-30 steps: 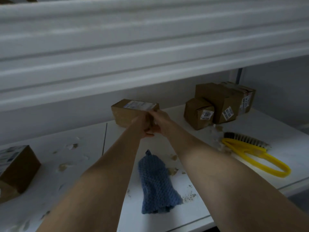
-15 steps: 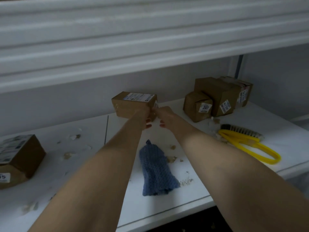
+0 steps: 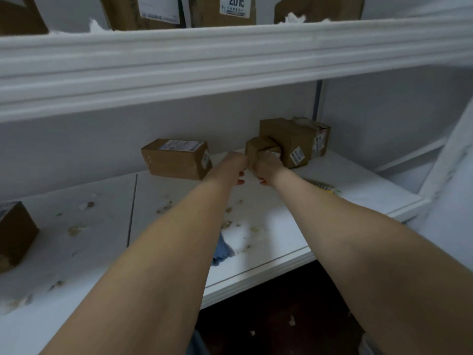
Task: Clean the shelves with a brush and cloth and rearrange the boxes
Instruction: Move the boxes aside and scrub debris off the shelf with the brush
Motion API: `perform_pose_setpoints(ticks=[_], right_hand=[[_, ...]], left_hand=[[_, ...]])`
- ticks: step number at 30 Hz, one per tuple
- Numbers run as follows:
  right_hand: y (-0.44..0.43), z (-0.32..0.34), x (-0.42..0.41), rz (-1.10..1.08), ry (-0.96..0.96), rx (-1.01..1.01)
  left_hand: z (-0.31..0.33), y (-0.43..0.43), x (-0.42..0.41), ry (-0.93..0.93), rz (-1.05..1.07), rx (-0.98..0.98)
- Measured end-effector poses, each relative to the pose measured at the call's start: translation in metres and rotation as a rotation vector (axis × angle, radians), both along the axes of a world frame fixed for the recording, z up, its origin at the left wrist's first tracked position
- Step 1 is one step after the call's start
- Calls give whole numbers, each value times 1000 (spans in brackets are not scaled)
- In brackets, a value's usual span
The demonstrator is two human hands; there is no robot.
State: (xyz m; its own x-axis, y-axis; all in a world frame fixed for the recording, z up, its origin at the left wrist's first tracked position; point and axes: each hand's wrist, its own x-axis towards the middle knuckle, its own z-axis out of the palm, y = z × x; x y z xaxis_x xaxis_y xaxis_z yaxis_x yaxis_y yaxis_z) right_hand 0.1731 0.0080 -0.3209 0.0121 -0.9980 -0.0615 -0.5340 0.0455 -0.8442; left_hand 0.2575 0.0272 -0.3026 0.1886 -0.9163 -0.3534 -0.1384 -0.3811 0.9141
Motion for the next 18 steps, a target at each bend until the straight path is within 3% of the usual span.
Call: perform_pose_setpoints(ticks=[5,8,14,18], right_hand=[[16,2,-41,34,469,15],[23,-7,-66,-28,656,8],[42,-18,-101,-80,868,39],[46,-34,-110,-77,909,65]], left_hand=[[3,14,-37,-79,-107,-64],[-2,16,-52,-104,-140,-42],[-8,19,-73,-110,-172,-13],[-9,18,-80,-105,-151,-7]])
